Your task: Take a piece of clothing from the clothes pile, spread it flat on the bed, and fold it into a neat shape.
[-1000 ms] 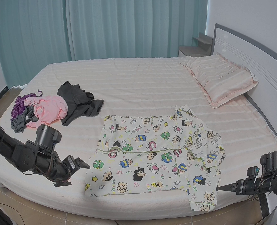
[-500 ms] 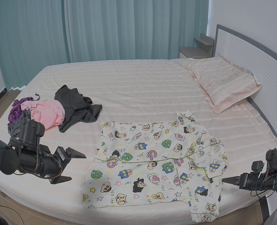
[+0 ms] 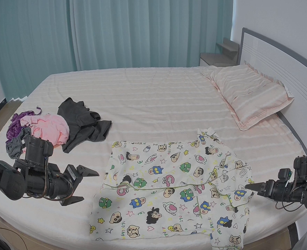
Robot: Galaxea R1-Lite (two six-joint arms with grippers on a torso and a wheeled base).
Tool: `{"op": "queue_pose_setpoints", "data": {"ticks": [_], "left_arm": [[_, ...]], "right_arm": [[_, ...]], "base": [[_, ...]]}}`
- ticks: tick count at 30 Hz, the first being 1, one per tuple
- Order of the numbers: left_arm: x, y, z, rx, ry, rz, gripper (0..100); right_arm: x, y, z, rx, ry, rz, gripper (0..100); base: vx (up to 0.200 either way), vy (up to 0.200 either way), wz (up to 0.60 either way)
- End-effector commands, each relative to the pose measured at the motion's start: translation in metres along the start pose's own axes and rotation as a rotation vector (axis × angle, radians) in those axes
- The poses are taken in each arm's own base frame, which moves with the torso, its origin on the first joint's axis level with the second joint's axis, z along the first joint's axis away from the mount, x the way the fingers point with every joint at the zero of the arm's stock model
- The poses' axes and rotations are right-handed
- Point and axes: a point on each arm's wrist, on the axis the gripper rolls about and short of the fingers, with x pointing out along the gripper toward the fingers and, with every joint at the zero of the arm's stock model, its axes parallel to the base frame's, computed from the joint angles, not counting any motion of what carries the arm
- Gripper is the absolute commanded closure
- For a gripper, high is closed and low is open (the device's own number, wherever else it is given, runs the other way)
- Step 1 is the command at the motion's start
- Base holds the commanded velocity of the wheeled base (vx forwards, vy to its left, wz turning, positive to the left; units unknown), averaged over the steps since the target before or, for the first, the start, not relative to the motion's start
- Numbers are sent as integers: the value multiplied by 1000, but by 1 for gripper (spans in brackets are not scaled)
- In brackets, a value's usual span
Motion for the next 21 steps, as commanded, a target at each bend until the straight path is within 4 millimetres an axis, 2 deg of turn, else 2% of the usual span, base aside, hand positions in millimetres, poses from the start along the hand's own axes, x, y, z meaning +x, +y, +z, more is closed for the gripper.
{"op": "queue_pose_setpoints", "data": {"ticks": [1,5,9,11,17,21], "left_arm": [[9,2,-4,2,31,23,0],[11,2,-6,6,39,29,0],[13,3,-6,4,41,35,0],[14,3,-5,-4,33,26,0],[15,0,-2,-72,12,-10,0],[17,2,-3,-75,19,-5,0]], "right_arm": [[12,13,17,-6,-40,37,0],[22,21,25,-32,-59,42,0],[31,27,35,-54,-80,48,0],[42,33,43,-72,-94,50,0],[57,42,46,-98,-98,49,0],[71,48,59,-115,-121,61,0]], "base": [[0,-200,0],[0,-200,0],[0,0,0],[0,0,0],[0,0,0],[200,0,0]]}}
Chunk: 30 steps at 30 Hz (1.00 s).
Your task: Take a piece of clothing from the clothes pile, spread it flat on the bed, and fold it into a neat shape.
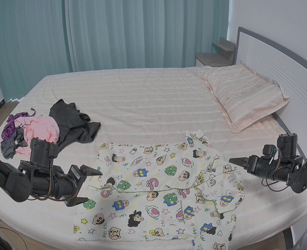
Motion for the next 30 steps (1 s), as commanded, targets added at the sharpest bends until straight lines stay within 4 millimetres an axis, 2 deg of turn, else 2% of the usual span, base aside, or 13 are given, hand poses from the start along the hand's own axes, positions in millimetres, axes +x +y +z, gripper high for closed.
{"op": "queue_pose_setpoints", "data": {"ticks": [1,5,12,13,14,15,16,20,30], "left_arm": [[3,3,-1,-6,10,12,0],[4,3,-1,-10,18,12,0],[5,6,-3,-8,25,26,0],[5,6,-3,-8,25,26,0],[5,7,-3,-8,23,26,0],[5,6,-3,-8,25,26,0],[5,7,-3,-8,25,27,0],[5,7,-3,-8,25,27,0],[6,7,-5,-5,33,30,0]], "right_arm": [[21,0,5,-9,3,2,0],[39,2,13,-23,-8,14,0],[84,-3,29,-17,18,-17,0],[85,-3,29,-17,18,-18,0],[97,-6,32,-22,15,-26,0],[98,-6,32,-23,15,-26,0],[114,-3,34,-33,19,-38,0],[139,-4,37,-37,22,-79,0],[181,-7,45,-50,8,-160,0]], "base": [[200,0,0],[50,0,0],[0,0,0],[0,0,0],[0,0,0],[0,0,0],[0,0,0],[0,0,0],[0,0,0]]}}
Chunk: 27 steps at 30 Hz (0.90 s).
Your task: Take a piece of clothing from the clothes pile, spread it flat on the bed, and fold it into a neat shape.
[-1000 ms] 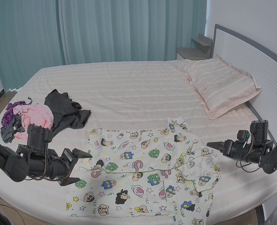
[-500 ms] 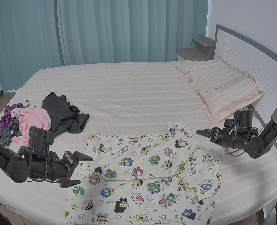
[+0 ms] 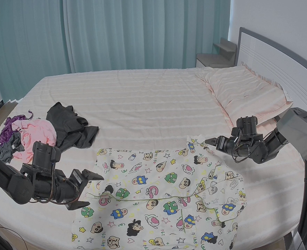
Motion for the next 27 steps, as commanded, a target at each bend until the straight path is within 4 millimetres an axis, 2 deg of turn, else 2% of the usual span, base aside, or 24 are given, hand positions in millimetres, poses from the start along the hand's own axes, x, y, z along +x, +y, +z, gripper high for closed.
{"op": "queue_pose_setpoints", "data": {"ticks": [1,21,22,27], "left_arm": [[1,2,-2,1,8,7,0],[1,1,-4,8,16,6,0],[1,1,-4,8,16,6,0],[1,1,-4,8,16,6,0]], "right_arm": [[34,-8,-10,-2,29,-67,0],[74,-14,-13,-53,-6,-173,0],[75,-14,-13,-56,1,-176,100],[83,-18,-14,-70,-2,-190,100]], "base": [[0,0,0],[0,0,0],[0,0,0],[0,0,0]]}}
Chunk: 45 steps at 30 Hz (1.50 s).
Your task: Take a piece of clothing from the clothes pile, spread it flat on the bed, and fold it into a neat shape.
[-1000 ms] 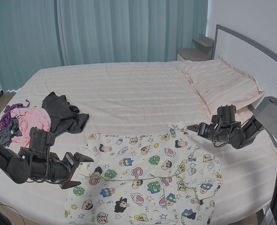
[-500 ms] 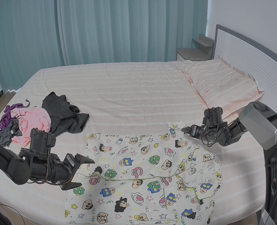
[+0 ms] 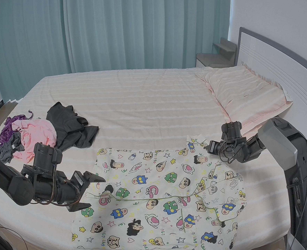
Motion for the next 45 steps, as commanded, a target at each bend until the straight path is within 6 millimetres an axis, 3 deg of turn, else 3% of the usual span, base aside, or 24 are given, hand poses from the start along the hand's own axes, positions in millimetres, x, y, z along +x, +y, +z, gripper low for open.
{"op": "queue_pose_setpoints", "data": {"ticks": [1,6,18,31,41,42,45], "left_arm": [[0,0,0,-1,1,1,0],[0,0,0,-1,2,0,0],[0,0,0,0,2,1,0],[1,0,-1,1,3,1,0],[1,0,-1,1,3,1,0],[1,0,-1,1,3,1,0],[1,0,-1,1,3,1,0]], "right_arm": [[9,-3,-3,-5,-4,-14,100],[9,-4,3,1,-24,-19,100],[0,-26,25,83,-80,-55,100],[1,-42,35,168,-108,-74,100],[4,-51,32,187,-97,-87,100],[4,-51,31,188,-95,-87,0],[4,-50,33,210,-102,-76,0]], "base": [[0,0,0],[0,0,0],[0,0,0],[0,0,0],[0,0,0],[0,0,0],[0,0,0]]}}
